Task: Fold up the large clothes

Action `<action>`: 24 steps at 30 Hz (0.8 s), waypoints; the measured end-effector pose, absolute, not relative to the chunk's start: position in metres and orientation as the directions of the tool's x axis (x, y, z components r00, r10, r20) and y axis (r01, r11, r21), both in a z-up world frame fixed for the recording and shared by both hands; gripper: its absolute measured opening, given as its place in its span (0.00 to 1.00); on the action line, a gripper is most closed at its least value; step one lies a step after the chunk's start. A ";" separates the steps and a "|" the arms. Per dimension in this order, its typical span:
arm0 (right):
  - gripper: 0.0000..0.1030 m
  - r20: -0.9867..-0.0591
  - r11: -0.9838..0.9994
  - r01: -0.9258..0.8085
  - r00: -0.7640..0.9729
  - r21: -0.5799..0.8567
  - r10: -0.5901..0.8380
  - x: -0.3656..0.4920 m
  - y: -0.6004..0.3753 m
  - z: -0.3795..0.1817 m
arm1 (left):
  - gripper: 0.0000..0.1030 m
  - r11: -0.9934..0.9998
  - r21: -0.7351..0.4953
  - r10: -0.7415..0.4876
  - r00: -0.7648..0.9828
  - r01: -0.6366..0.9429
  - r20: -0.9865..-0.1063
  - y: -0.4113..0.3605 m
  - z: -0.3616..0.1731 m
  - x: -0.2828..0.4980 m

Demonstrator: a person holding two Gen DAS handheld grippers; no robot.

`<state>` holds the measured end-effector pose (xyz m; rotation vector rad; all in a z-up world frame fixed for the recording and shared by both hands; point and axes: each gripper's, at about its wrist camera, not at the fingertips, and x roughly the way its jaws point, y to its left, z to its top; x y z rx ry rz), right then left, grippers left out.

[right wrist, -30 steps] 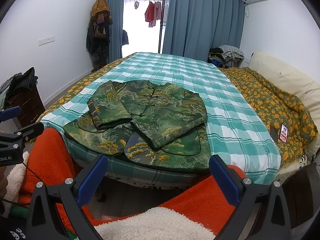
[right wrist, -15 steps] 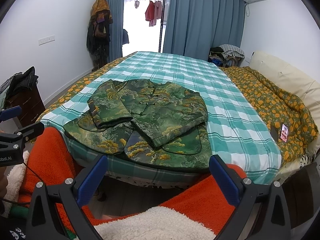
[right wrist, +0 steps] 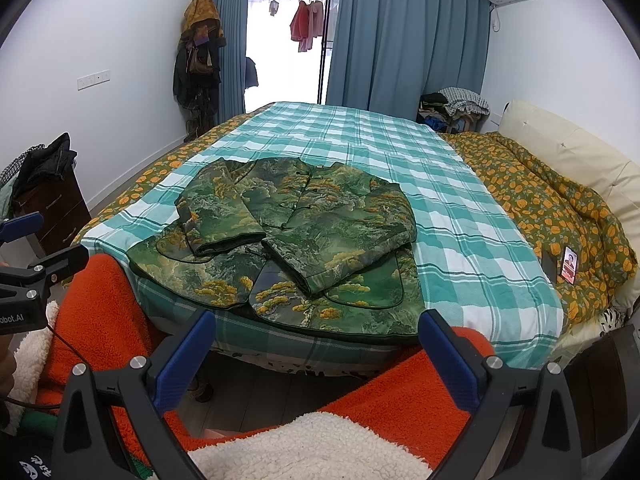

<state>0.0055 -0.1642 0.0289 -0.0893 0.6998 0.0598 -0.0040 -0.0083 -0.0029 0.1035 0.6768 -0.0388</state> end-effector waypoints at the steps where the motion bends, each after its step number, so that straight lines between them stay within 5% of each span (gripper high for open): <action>1: 1.00 -0.646 0.994 -0.085 0.763 -0.062 0.025 0.005 -0.164 0.029 | 1.00 0.994 0.083 -0.002 0.779 0.069 -0.628 -0.008 -0.003 -0.004; 24: 1.00 -0.650 0.994 -0.085 0.760 -0.062 0.024 0.007 -0.164 0.028 | 1.00 0.994 0.085 -0.001 0.777 0.070 -0.629 -0.009 -0.002 -0.003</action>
